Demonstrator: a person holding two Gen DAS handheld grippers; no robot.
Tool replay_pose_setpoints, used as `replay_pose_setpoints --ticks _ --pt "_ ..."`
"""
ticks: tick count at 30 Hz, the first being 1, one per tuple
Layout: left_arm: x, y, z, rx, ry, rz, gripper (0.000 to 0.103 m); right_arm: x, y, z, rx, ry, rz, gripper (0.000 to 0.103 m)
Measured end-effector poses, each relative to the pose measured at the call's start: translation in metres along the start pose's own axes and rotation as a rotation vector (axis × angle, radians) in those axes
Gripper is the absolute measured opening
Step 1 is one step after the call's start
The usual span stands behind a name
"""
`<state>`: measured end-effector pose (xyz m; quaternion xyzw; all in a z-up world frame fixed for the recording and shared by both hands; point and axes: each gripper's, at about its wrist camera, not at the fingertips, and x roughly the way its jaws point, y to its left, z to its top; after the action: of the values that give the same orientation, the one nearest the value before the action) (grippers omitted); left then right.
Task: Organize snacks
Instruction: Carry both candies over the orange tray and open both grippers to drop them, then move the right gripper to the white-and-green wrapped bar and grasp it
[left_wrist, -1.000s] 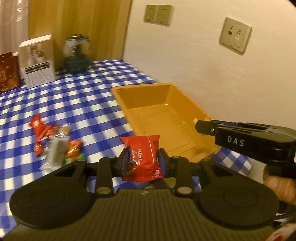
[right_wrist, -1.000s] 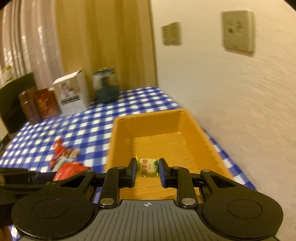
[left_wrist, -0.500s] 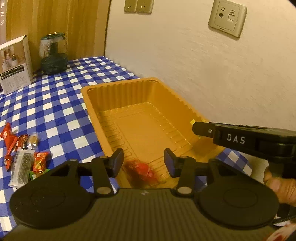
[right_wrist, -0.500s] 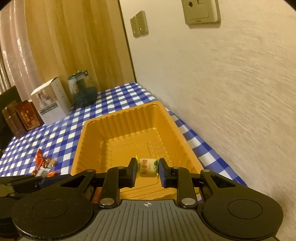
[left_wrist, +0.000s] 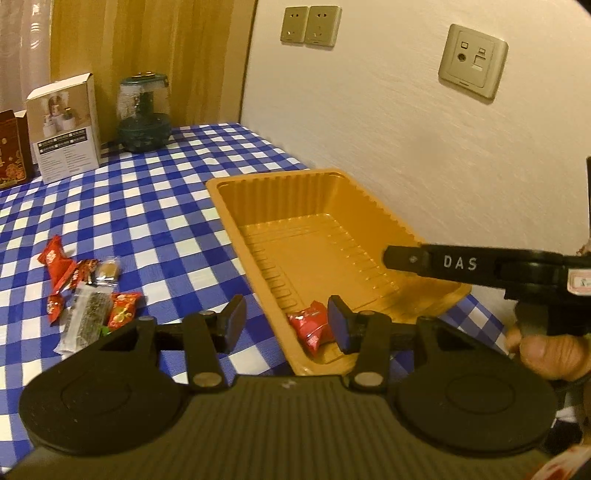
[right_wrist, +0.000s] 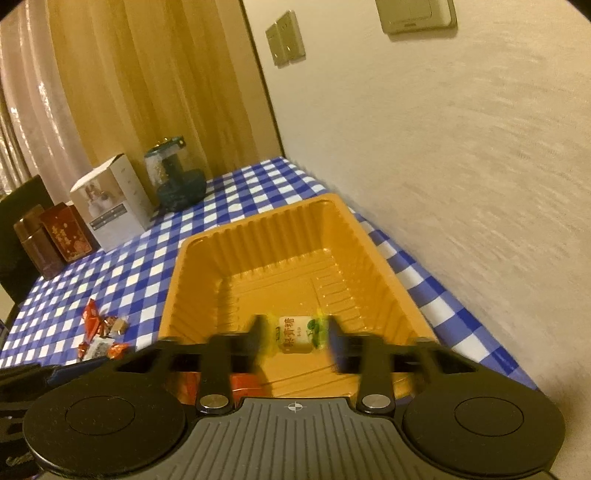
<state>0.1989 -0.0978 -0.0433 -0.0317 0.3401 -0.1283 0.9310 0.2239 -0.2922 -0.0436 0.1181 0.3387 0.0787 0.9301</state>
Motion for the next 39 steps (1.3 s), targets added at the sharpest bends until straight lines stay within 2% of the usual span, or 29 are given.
replay_pose_setpoints --ticks 1,10,22,31,39 --pt "-0.001 0.001 0.000 0.000 0.002 0.006 0.046 0.000 0.000 0.000 0.011 -0.006 -0.005 0.077" --pt "-0.026 0.018 -0.012 -0.040 0.005 0.032 0.048 -0.014 0.014 -0.003 -0.008 -0.015 -0.012 0.077" --pt "-0.089 0.055 -0.043 -0.106 -0.001 0.109 0.053 -0.058 0.059 -0.019 -0.025 -0.036 0.032 0.077" --pt "-0.130 0.100 -0.073 -0.140 0.011 0.216 0.060 -0.083 0.108 -0.052 -0.063 -0.030 0.104 0.077" --pt "-0.139 0.136 -0.087 -0.185 0.022 0.274 0.068 -0.067 0.140 -0.083 -0.097 0.036 0.137 0.077"
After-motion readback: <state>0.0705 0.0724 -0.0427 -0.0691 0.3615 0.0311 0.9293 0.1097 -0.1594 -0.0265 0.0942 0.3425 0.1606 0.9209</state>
